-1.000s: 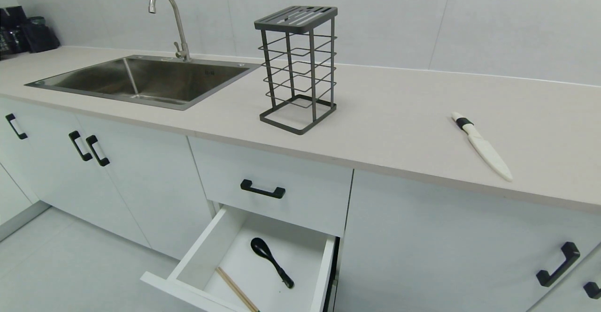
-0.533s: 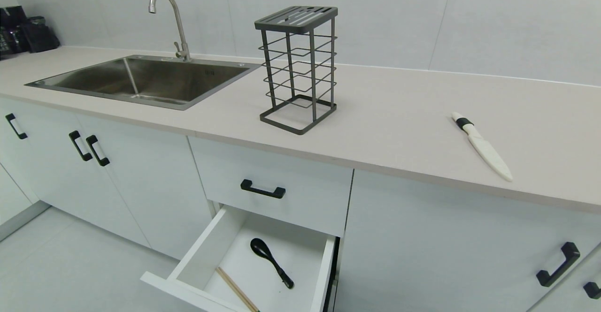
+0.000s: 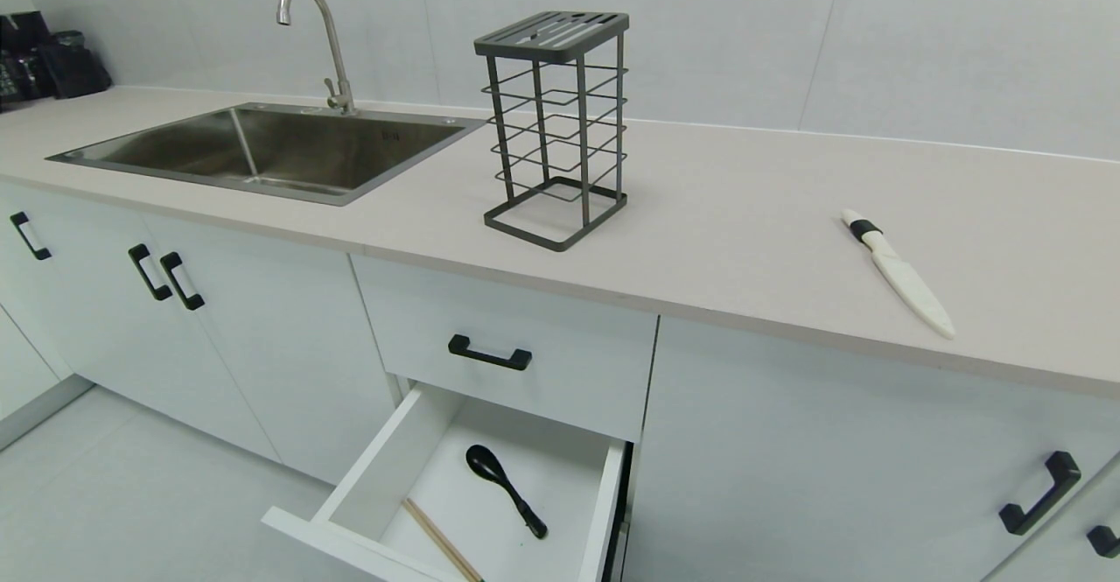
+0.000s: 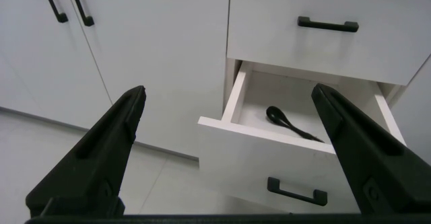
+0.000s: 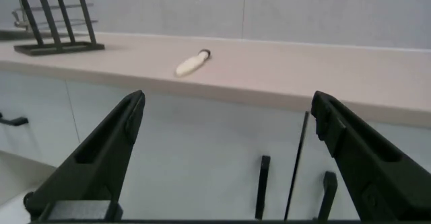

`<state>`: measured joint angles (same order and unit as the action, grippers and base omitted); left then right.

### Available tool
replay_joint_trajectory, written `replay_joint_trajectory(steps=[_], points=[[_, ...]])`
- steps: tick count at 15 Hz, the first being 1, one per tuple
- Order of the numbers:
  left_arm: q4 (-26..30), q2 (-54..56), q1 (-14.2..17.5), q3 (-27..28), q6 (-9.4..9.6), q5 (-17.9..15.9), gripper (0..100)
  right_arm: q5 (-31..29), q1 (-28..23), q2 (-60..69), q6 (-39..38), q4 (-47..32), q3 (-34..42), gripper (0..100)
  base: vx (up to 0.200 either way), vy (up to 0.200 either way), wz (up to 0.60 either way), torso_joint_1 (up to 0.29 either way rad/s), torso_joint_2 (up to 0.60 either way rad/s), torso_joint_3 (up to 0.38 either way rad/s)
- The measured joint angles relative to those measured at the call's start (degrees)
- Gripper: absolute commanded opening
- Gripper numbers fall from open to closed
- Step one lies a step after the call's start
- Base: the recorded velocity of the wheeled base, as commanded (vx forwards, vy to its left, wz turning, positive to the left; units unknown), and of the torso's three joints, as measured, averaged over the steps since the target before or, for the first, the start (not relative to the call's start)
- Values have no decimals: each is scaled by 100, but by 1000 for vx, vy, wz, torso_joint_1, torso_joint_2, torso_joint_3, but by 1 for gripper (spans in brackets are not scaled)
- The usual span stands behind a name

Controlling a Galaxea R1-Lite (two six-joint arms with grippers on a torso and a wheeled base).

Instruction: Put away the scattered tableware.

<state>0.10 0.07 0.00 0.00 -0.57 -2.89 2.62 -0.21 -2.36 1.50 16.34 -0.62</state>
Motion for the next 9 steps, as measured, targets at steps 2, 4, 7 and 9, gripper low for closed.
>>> replay_joint_trajectory(steps=[2,4,7,9], points=[[-2,0,0,0,13,-9,100,255,7,129,5,-427,46,100,0,0,0,0,0,0],[-7,0,-2,0,28,-11,100,372,10,185,277,-1484,57,100,0,0,0,0,0,0],[-7,0,-10,0,33,-15,100,200,11,210,134,-1607,55,100,0,0,0,0,0,0],[-10,0,-7,0,28,-17,100,-28,11,212,-258,-1643,55,100,0,0,0,0,0,0]])
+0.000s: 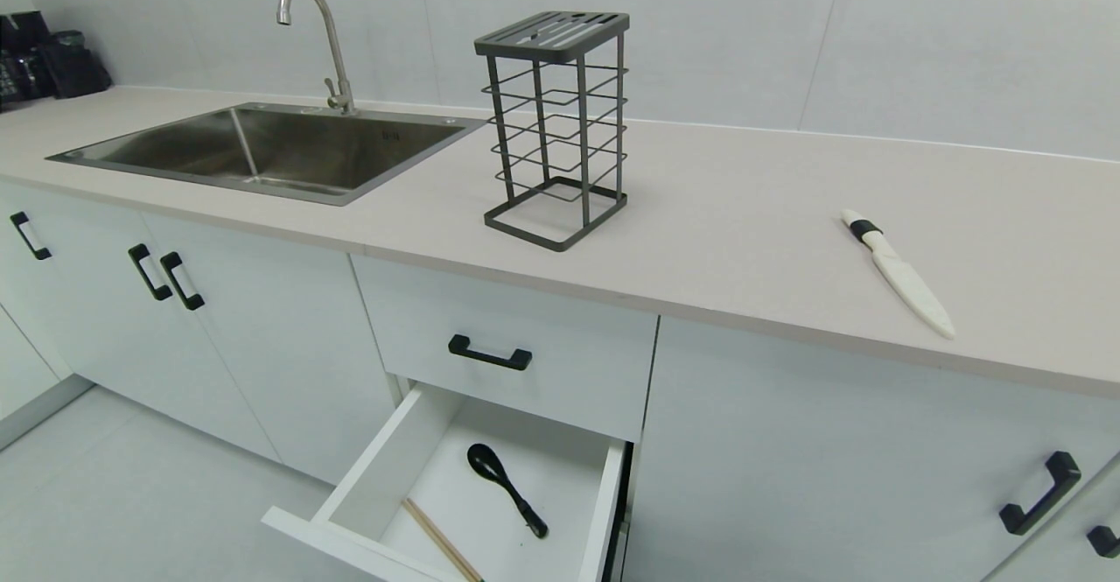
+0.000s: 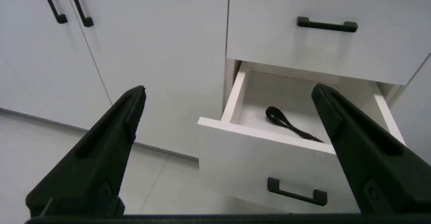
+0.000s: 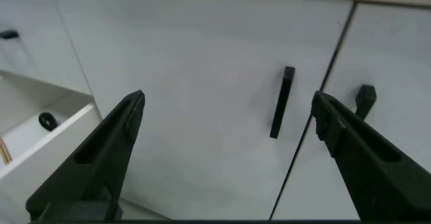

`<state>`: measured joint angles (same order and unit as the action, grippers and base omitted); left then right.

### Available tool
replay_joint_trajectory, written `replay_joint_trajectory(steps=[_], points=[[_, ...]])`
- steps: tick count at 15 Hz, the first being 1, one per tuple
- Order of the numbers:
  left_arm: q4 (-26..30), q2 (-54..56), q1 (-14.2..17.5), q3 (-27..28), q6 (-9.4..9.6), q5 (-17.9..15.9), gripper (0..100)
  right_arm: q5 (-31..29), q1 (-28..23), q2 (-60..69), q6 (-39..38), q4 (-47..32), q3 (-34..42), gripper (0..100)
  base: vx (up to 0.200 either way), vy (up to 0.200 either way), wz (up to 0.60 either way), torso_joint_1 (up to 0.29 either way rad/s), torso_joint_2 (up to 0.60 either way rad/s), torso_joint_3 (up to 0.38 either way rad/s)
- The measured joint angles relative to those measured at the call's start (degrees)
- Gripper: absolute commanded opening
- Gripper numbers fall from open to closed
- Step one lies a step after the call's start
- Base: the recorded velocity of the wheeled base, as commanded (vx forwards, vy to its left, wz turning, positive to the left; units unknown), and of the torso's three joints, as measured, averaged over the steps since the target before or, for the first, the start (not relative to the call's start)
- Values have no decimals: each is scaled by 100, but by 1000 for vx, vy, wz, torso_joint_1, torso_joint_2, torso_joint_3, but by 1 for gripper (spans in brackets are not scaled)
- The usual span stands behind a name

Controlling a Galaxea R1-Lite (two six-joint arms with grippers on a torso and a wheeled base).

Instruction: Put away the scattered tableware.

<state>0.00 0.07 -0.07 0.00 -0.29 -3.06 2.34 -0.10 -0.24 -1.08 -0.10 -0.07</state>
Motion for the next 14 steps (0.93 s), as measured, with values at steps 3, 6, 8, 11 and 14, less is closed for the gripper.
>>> replay_joint_trajectory(steps=[3,6,8,11,14], points=[[0,0,0,0,13,-63,100,-16,0,0,-22,-4,2,100,0,0,0,0,0,0],[-946,-10,5,104,-4,-145,100,-18,0,0,-24,-6,5,100,0,0,0,0,0,0],[-1445,-174,-9,761,-30,-343,100,-16,0,0,-24,-6,5,100,0,0,0,0,0,0],[-457,-790,-336,1306,-195,-528,100,-16,5,0,-24,-6,7,100,0,0,0,0,0,0],[7,-1730,-621,1369,-345,-675,100,-18,2,0,-24,-9,7,100,0,0,0,0,0,0]])
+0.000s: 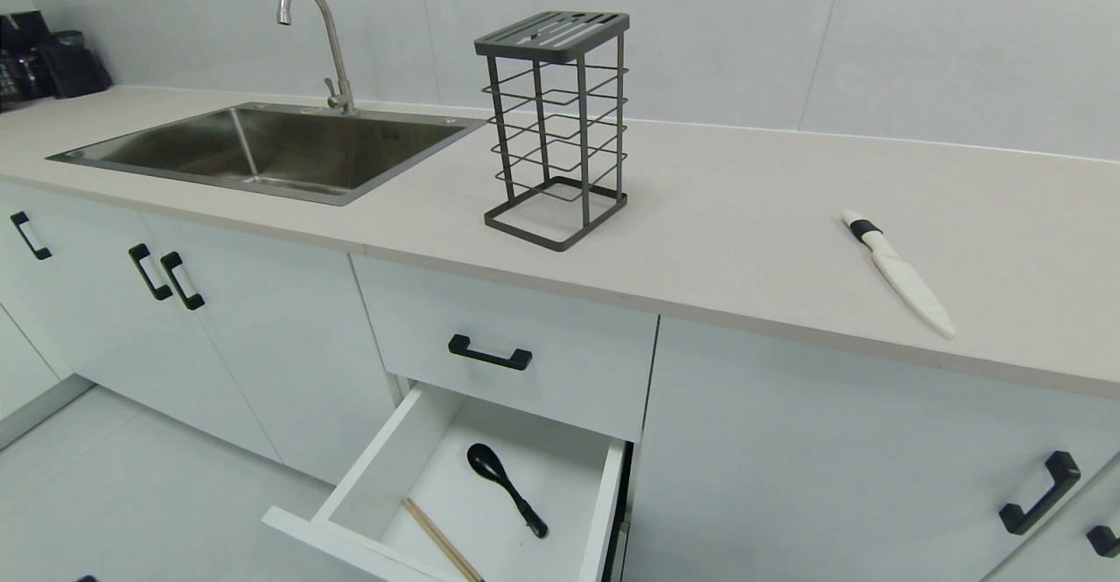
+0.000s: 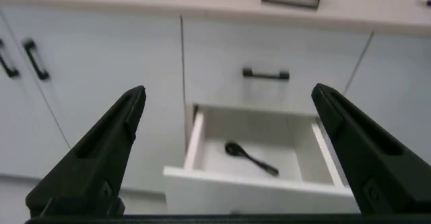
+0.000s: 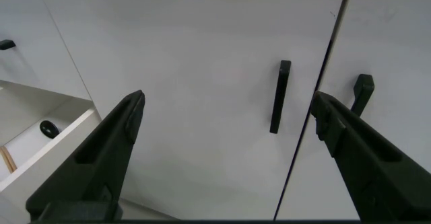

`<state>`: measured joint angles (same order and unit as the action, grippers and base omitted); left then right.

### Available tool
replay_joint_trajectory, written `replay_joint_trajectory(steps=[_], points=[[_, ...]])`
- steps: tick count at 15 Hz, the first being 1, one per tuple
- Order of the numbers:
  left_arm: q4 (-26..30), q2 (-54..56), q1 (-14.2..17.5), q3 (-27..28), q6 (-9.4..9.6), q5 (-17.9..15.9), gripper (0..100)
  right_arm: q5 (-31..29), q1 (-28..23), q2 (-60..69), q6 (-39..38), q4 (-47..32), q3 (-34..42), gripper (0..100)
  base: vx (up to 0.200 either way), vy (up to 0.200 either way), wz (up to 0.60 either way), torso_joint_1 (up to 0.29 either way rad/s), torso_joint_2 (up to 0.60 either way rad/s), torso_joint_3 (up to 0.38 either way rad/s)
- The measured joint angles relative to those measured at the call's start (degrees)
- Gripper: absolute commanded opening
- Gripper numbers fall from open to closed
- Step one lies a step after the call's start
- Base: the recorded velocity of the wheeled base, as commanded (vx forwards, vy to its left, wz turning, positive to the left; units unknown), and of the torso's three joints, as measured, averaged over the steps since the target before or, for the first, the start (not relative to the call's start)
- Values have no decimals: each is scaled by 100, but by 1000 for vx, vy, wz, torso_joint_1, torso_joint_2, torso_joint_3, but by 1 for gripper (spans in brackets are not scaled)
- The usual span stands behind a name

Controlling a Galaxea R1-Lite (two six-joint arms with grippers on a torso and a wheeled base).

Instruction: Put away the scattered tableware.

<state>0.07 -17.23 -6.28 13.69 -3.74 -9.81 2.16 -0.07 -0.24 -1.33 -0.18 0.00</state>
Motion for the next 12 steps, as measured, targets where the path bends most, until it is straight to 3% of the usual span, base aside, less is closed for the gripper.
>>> replay_joint_trajectory(steps=[3,7,10,12], points=[[438,-1215,-207,-388,22,-316,100,0,-2,0,0,0,0,100,0,0,0,0,0,0],[482,-2709,-631,-766,71,-408,100,0,-2,-2,0,0,-2,100,0,0,0,0,0,0],[-85,-4038,-827,-833,107,-424,100,2,-2,-2,2,0,-5,100,0,0,0,0,0,0],[-922,-4966,-872,-925,174,-414,100,2,-2,-2,0,-2,-2,100,0,0,0,0,0,0]])
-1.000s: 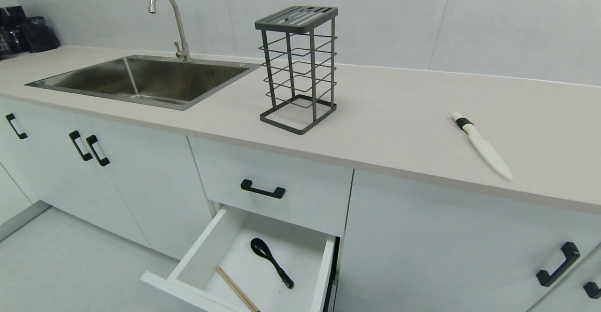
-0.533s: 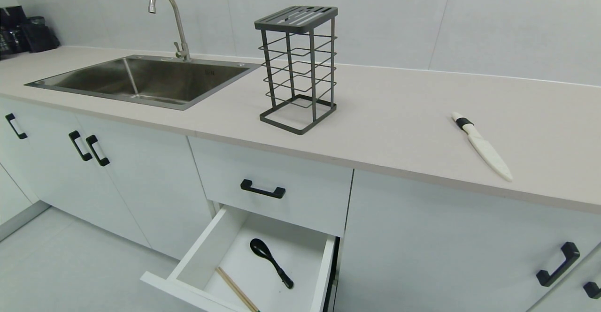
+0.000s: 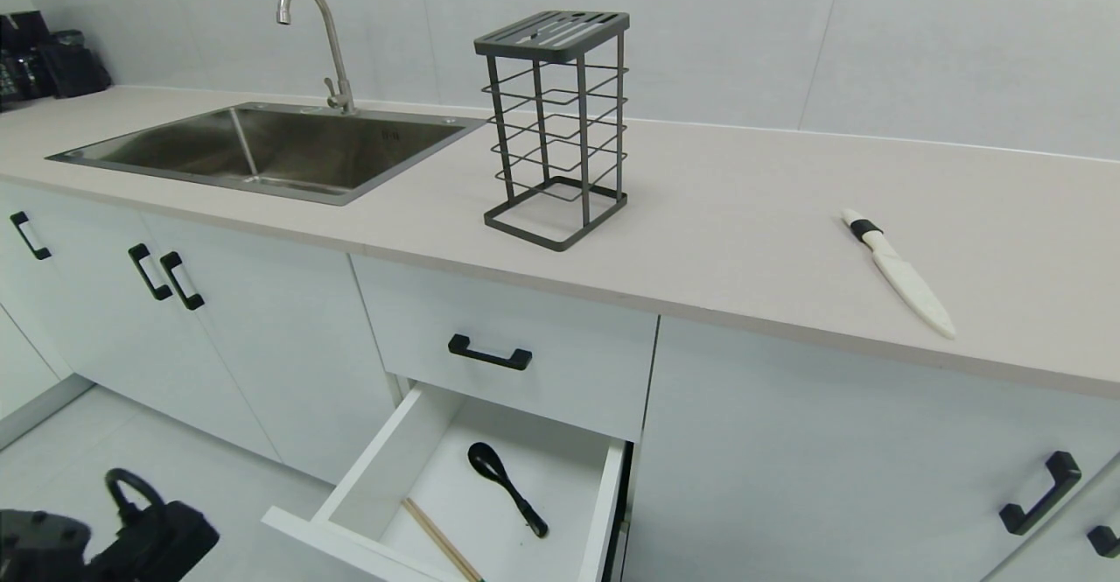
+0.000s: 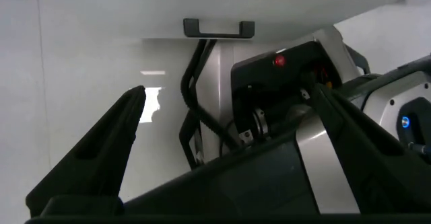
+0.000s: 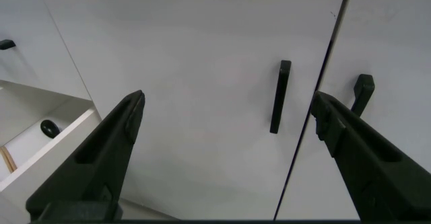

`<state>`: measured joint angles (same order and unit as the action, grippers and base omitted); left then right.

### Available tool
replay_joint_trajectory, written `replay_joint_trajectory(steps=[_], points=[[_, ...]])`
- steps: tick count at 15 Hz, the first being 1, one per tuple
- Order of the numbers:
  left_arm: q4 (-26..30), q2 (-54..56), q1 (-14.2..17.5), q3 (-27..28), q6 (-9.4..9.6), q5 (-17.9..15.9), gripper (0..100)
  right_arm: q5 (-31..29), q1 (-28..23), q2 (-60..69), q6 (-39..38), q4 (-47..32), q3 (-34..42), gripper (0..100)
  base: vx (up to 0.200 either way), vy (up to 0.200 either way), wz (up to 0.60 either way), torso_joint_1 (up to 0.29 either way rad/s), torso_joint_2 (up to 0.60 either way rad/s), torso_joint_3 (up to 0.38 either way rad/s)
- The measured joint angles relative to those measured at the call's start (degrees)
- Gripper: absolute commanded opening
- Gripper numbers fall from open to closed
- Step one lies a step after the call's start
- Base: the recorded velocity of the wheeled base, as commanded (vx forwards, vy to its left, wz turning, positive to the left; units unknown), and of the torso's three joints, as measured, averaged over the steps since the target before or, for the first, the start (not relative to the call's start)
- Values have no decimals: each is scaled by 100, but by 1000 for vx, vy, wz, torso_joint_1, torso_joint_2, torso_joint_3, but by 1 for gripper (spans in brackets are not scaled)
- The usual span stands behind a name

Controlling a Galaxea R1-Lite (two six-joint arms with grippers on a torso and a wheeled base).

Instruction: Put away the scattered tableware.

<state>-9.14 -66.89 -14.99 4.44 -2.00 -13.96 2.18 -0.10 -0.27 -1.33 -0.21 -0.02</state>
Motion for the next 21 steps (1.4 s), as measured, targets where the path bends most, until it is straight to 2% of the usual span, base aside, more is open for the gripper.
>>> replay_joint_trajectory(steps=[2,5,7,12,15,21], points=[[-1146,-1064,-160,-194,110,107,100,0,5,0,0,2,0,100,0,0,0,0,0,0],[-2009,-2283,-611,-378,167,296,100,0,0,0,0,2,0,100,0,0,0,0,0,0],[-2599,-2854,-755,-422,173,340,100,0,2,0,0,2,2,100,0,0,0,0,0,0],[-3736,-3923,-813,-434,176,516,100,0,0,0,0,2,2,100,0,0,0,0,0,0],[-4146,-4248,-769,-347,176,545,100,0,2,0,0,2,2,100,0,0,0,0,0,0],[-4370,-4703,-722,107,197,545,100,0,0,0,0,2,2,100,0,0,0,0,0,0]])
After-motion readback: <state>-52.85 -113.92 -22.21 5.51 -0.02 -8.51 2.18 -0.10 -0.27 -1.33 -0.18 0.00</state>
